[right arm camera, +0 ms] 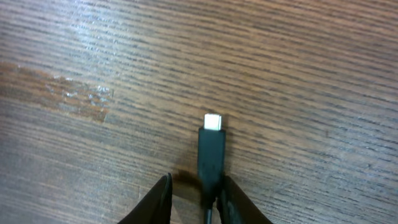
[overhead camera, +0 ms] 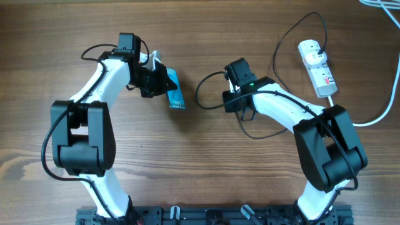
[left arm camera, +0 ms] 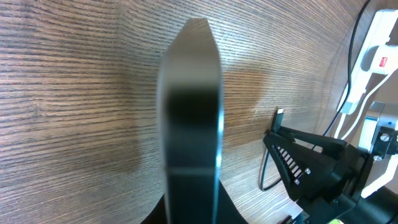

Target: Plug charger to phone and switch on socket

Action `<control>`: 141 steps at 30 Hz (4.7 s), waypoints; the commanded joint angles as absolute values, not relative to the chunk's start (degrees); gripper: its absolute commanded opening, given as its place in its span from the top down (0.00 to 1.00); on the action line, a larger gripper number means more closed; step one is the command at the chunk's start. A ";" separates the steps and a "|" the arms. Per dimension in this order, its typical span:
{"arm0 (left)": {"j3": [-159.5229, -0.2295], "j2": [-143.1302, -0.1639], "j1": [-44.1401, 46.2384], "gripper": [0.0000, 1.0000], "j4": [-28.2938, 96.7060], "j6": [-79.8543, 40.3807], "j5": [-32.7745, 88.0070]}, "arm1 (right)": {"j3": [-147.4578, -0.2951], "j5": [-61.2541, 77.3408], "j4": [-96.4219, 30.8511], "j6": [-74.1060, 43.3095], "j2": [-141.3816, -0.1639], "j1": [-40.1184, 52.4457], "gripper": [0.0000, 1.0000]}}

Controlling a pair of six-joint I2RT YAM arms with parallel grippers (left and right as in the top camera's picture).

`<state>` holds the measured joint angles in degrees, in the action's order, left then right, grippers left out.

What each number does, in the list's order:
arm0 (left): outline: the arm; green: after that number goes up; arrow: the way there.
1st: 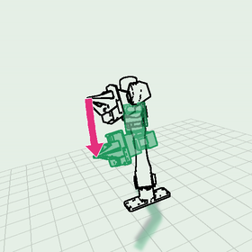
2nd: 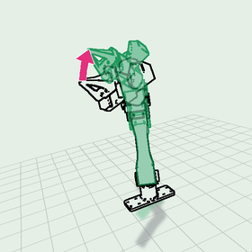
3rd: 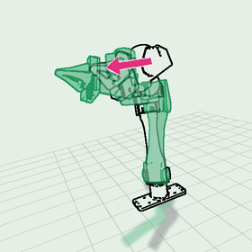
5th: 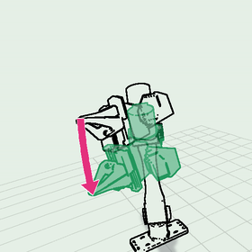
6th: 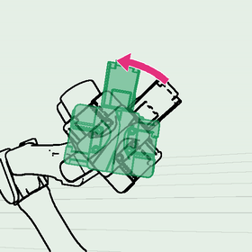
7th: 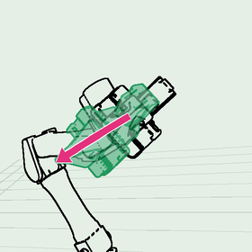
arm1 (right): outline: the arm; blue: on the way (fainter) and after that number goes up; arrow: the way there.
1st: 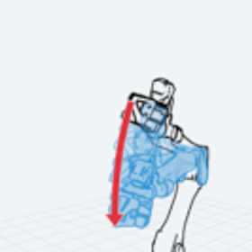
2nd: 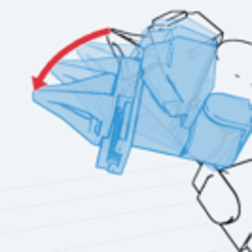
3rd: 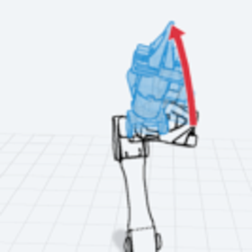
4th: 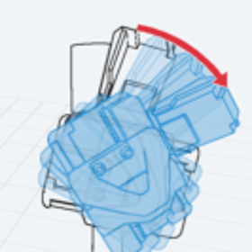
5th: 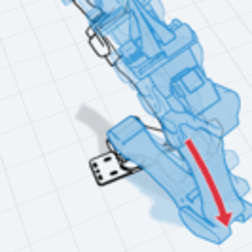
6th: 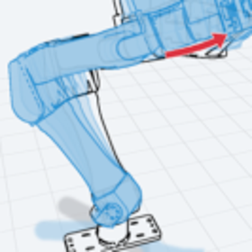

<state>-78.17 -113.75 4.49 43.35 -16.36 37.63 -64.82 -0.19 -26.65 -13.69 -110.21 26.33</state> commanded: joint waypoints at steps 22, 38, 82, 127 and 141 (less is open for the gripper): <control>-77.91 -112.49 4.64 0.96 32.47 -17.15 51.88 | -71.96 5.04 -41.25 -5.69 -113.82 25.78 0.96; -77.89 -95.29 -0.95 0.96 14.52 -30.89 72.86 | -72.64 45.41 -42.78 -2.28 -91.94 25.80 0.96; -77.89 -93.54 -1.72 0.96 35.81 -22.68 46.76 | -46.28 -1.21 -29.06 -17.96 -98.04 25.78 0.96; -77.89 -93.43 3.29 0.96 3.11 -46.65 79.92 | -57.30 66.78 20.16 -45.45 -84.99 23.59 0.96; -77.89 -93.43 4.34 0.96 -3.97 -46.72 79.44 | -57.30 66.48 20.53 -48.03 -84.99 21.63 0.96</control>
<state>-77.17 -93.91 4.99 -3.05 -47.64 78.76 -56.66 66.81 19.92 -47.53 -84.86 21.80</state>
